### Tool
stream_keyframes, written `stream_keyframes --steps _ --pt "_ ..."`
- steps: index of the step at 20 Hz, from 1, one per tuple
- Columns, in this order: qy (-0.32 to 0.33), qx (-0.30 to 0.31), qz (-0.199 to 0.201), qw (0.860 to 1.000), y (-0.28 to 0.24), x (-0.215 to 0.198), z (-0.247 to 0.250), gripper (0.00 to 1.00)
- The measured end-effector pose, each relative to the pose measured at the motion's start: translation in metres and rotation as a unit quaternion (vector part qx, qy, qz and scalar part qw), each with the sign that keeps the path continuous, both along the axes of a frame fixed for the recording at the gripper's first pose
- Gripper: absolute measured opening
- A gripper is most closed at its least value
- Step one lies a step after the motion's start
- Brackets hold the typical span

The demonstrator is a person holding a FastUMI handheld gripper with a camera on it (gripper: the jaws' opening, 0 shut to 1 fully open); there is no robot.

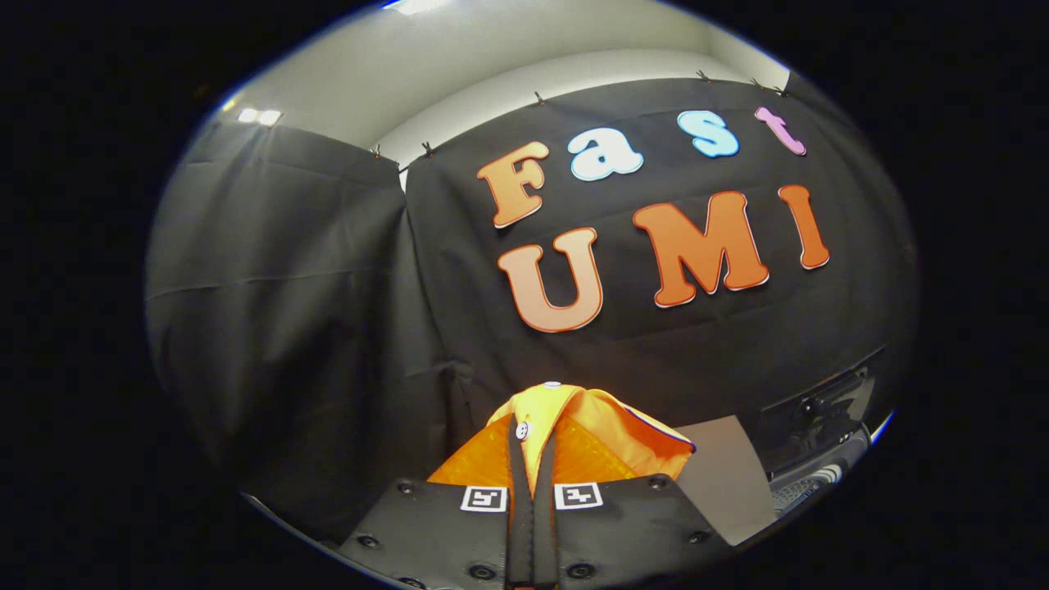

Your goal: Put the clothes into the washing machine and then close the washing machine lid.

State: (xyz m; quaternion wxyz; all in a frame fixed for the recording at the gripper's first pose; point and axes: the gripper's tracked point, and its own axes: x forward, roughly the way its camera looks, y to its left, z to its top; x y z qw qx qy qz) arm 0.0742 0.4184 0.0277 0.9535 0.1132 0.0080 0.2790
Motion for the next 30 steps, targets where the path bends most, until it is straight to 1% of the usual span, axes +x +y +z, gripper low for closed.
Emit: stream_keyframes --steps 3,7,12,16,20,25,27,30 --pt "-0.020 0.018 -0.017 0.999 -0.028 -0.014 0.028 0.08" --pt "-0.052 0.008 -0.033 0.998 -0.080 -0.017 0.058 0.07" --pt "-0.087 -0.009 -0.046 0.995 -0.158 -0.016 0.087 0.07" --pt "-0.107 -0.019 -0.062 0.992 -0.227 -0.010 0.094 0.07" --pt "-0.108 -0.020 -0.076 0.991 -0.292 0.006 0.089 0.08" --pt "-0.098 -0.041 -0.110 0.988 -0.370 0.028 0.063 0.07" --pt "-0.090 -0.044 -0.110 0.989 -0.390 0.035 0.051 0.07" --pt "-0.070 -0.048 -0.099 0.991 -0.409 0.047 0.023 0.07"
